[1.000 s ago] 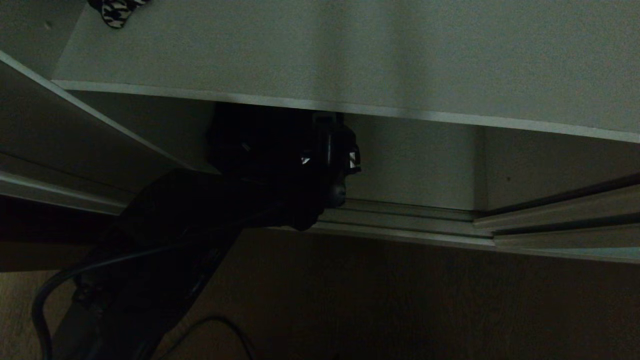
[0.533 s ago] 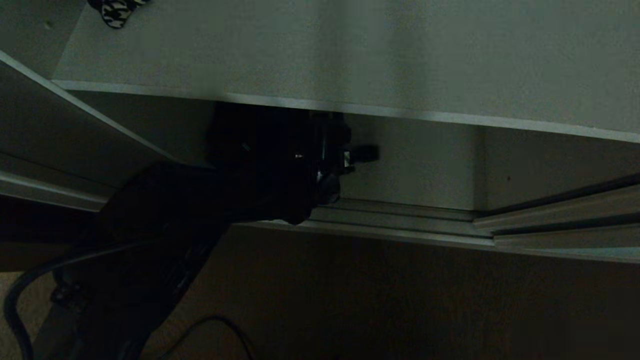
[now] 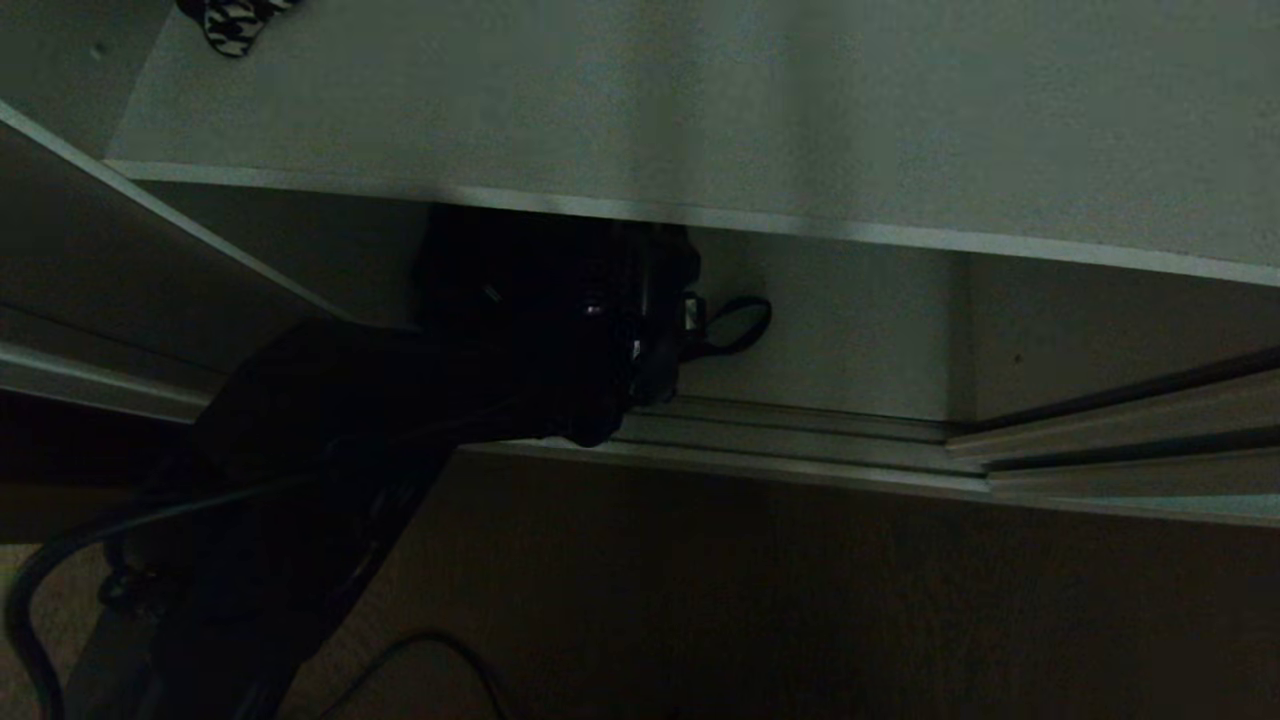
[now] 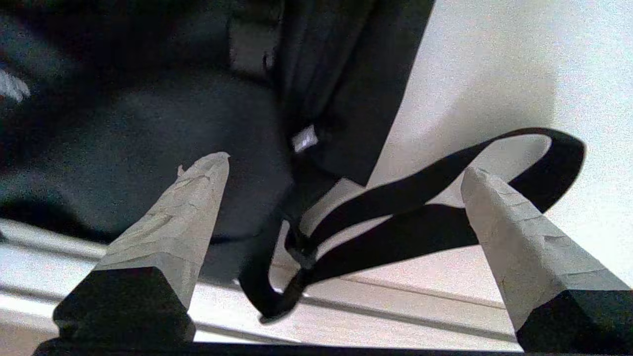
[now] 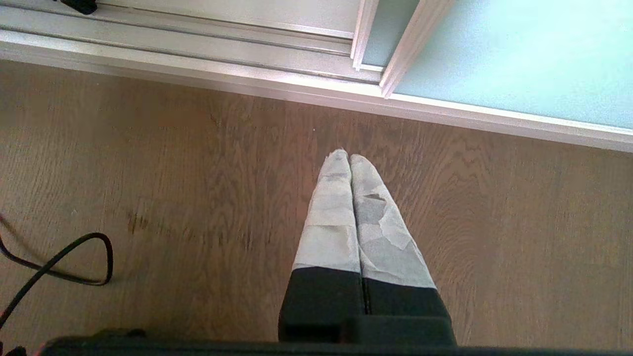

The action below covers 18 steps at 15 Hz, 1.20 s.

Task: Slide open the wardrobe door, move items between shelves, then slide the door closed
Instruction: Place the bag on the lower shelf

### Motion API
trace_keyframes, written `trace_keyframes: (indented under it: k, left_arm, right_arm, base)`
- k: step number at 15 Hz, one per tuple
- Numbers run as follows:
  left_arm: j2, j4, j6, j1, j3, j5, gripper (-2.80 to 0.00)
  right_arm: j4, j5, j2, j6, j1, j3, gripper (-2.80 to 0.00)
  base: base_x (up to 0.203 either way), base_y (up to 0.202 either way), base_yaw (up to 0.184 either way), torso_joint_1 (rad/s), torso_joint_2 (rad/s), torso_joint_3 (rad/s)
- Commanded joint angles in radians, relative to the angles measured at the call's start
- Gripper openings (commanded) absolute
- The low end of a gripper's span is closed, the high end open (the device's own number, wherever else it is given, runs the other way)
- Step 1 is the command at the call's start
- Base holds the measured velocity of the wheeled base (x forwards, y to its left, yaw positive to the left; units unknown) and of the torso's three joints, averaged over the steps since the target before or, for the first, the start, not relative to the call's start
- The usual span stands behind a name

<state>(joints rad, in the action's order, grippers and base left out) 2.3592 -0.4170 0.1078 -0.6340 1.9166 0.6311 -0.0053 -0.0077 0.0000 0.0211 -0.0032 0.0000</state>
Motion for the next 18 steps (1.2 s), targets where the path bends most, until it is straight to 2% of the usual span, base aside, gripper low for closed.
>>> trace_keyframes:
  k: [1, 4, 6, 11, 13, 18]
  left_arm:
    - [0.02, -0.003, 0.04, -0.003, -0.006, 0.011, 0.0]
    - [0.029, 0.009, 0.136, -0.008, -0.019, 0.015, 0.0]
    - [0.023, 0.009, 0.139, -0.009, -0.055, 0.013, 0.0]
    - [0.0, 0.033, 0.158, -0.009, -0.232, -0.025, 0.0]
    - [-0.012, 0.044, 0.191, -0.012, -0.245, -0.025, 0.0]
    - [-0.042, 0.045, 0.182, -0.022, -0.244, -0.025, 0.0]
  right_arm:
    - [-0.001, 0.0, -0.002, 0.0, 0.0, 0.0, -2.8]
    - [-0.001, 0.0, -0.002, 0.0, 0.0, 0.0, -2.8]
    - [-0.001, 0.0, -0.002, 0.0, 0.0, 0.0, -2.8]
    - [-0.001, 0.0, -0.002, 0.0, 0.0, 0.0, -2.8]
    - [-0.001, 0.0, -0.002, 0.0, 0.0, 0.0, -2.8]
    - [-0.001, 0.0, -0.002, 0.0, 0.0, 0.0, -2.8]
  base:
    - [0.0, 0.0, 0.0, 0.0, 0.0, 0.0]
    - [0.0, 0.0, 0.0, 0.0, 0.0, 0.0]
    - [0.0, 0.0, 0.0, 0.0, 0.0, 0.0]
    - [0.0, 0.0, 0.0, 0.0, 0.0, 0.0]
    - [0.0, 0.0, 0.0, 0.0, 0.0, 0.0]
    - [0.0, 0.0, 0.0, 0.0, 0.0, 0.0]
